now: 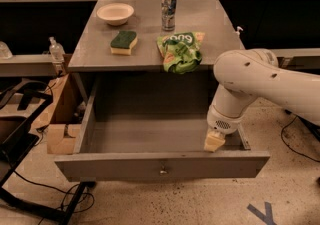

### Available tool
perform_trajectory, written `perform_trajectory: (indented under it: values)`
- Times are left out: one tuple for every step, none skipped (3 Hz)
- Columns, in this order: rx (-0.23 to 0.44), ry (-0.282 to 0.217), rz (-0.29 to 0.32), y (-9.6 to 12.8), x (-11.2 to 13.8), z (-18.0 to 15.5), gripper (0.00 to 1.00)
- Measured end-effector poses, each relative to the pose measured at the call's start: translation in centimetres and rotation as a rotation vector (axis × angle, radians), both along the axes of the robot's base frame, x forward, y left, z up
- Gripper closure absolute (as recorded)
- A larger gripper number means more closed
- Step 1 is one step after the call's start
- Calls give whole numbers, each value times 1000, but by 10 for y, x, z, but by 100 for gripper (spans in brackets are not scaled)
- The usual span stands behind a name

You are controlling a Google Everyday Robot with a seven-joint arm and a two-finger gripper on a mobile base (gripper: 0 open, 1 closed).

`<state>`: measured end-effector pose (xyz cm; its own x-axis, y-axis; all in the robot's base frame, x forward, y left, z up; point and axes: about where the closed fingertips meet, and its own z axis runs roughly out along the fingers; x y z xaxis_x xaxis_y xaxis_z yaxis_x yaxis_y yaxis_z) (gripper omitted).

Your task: Open top drawer

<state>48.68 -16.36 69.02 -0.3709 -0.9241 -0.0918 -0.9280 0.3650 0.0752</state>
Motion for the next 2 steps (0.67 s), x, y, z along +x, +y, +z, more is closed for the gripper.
perform_trajectory:
  values:
    - [0,0,0,0,0,0,0]
    - [0,0,0,0,0,0,0]
